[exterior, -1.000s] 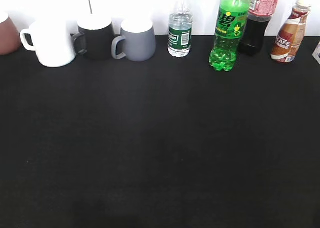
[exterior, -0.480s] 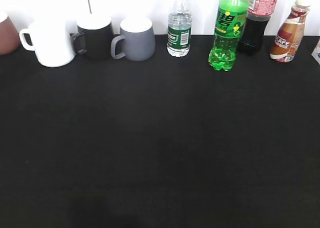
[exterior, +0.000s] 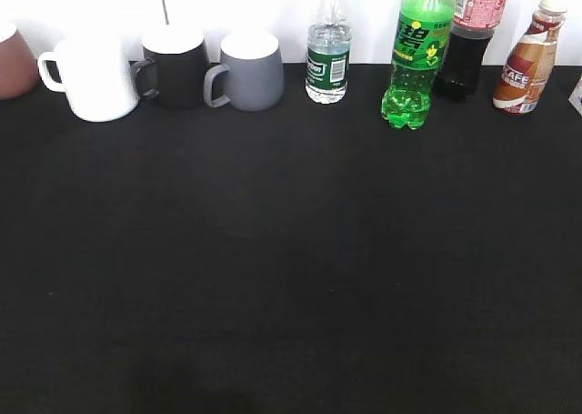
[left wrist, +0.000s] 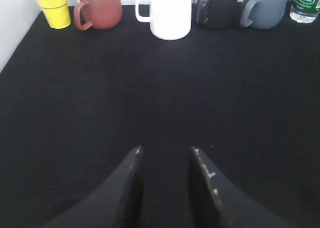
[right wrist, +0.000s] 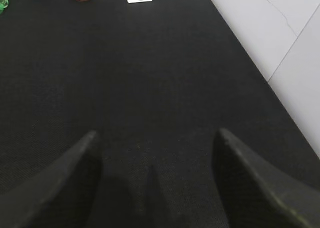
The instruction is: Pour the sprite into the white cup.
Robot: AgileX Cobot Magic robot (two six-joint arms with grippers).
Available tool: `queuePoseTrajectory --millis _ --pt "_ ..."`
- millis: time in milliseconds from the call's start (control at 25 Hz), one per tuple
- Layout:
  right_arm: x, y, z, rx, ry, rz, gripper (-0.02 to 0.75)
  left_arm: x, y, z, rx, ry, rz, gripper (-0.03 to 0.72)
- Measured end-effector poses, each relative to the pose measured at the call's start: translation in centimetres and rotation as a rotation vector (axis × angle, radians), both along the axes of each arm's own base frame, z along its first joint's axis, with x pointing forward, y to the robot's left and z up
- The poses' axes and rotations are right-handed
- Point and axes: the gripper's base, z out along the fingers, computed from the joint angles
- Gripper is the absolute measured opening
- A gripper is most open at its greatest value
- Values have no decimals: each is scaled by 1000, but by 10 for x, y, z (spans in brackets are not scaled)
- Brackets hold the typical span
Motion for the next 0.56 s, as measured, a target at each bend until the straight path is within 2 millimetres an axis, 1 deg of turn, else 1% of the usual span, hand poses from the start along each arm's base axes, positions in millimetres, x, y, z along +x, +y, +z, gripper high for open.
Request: queuePoseTrajectory --millis 560 --pt "0 0 0 0 0 0 515 0 0 0 0 0 0 238"
